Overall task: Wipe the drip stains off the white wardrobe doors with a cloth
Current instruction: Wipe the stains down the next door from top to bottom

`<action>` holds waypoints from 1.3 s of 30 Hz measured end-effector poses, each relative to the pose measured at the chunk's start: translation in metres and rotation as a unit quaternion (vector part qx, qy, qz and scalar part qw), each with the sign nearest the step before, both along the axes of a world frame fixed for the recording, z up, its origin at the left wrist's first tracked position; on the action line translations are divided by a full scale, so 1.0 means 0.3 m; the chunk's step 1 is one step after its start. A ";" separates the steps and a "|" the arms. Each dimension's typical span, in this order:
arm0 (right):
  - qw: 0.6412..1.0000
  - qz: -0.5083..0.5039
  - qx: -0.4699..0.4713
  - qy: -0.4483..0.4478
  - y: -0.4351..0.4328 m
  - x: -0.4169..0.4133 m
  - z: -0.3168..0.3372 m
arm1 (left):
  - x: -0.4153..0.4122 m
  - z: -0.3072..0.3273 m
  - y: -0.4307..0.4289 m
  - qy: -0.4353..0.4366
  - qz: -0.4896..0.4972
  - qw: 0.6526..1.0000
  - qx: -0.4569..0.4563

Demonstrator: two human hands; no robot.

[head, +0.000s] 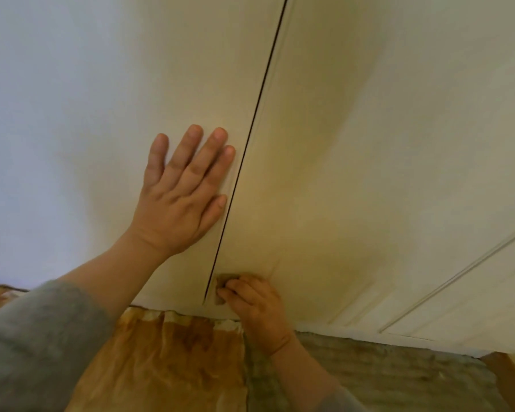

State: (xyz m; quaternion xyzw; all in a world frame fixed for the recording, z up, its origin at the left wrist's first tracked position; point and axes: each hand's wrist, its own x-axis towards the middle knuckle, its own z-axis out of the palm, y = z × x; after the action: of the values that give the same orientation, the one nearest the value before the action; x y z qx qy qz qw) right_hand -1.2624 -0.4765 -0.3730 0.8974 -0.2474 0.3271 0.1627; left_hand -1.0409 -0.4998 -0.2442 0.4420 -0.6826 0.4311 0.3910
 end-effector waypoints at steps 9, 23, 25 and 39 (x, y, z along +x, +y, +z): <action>0.958 -0.046 -0.087 -0.269 0.029 0.050 0.461 | 0.008 -0.006 0.000 0.002 0.000 1.000 -0.005; 0.988 -0.051 0.016 -0.142 0.069 -0.098 0.172 | 0.010 -0.004 0.000 0.002 -0.011 1.000 -0.005; 0.965 -0.078 -0.059 -0.243 0.058 -0.122 0.312 | 0.010 -0.004 -0.007 0.003 -0.006 1.000 -0.010; 0.988 -0.076 0.080 -0.105 0.054 -0.162 -0.017 | 0.000 -0.002 -0.006 0.010 -0.007 1.000 -0.018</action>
State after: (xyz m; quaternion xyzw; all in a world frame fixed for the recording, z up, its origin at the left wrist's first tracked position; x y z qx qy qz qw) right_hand -1.3110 -0.4603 -0.3781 0.8470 -0.3559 0.3851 0.0877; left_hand -1.0407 -0.5016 -0.2447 0.4349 -0.6737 0.4361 0.4084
